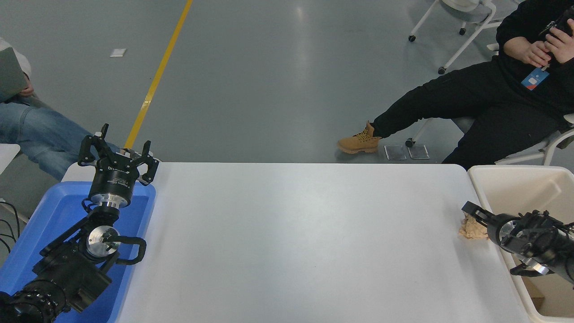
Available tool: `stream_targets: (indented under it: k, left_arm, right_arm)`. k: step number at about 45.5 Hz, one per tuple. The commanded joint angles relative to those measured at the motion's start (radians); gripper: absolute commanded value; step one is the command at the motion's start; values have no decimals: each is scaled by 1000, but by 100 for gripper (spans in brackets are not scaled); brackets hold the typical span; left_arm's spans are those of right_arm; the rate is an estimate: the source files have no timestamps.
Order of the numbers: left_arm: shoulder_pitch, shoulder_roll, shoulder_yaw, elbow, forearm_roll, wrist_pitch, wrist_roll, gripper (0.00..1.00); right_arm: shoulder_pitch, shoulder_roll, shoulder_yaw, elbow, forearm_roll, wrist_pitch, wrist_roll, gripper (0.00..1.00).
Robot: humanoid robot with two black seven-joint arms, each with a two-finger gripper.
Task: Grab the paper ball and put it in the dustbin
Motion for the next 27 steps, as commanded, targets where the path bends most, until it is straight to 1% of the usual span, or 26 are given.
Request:
stream_targets:
  k: [1, 3, 4, 7, 8, 11, 14, 22, 27]
  left_arm:
    - [0, 1, 0, 0, 0, 0, 0, 99]
    - [0, 0, 0, 0, 0, 0, 0, 99]
    - [0, 0, 0, 0, 0, 0, 0, 99]
    - [0, 0, 0, 0, 0, 0, 0, 99]
    - [0, 0, 0, 0, 0, 0, 0, 99]
    - [0, 0, 0, 0, 0, 0, 0, 99]
    - [0, 0, 0, 0, 0, 0, 0, 99]
    - [0, 1, 0, 0, 0, 0, 0, 99]
    - [0, 1, 0, 0, 0, 0, 0, 99]
  right_arm:
    - [-26, 24, 4, 0, -10, -67, 3, 81]
    - [-26, 25, 4, 1, -10, -68, 3, 74]
    - [-26, 27, 4, 3, -10, -68, 3, 68]
    - [-26, 27, 4, 4, -10, -67, 3, 40]
    - [-24, 27, 4, 8, -10, -66, 3, 33]
    - [-21, 24, 4, 8, -9, -66, 3, 18]
    - [-15, 25, 5, 12, -9, -66, 4, 1]
    - [42, 9, -9, 55, -12, -60, 15, 0]
    - [114, -73, -16, 136, -15, -60, 23, 0]
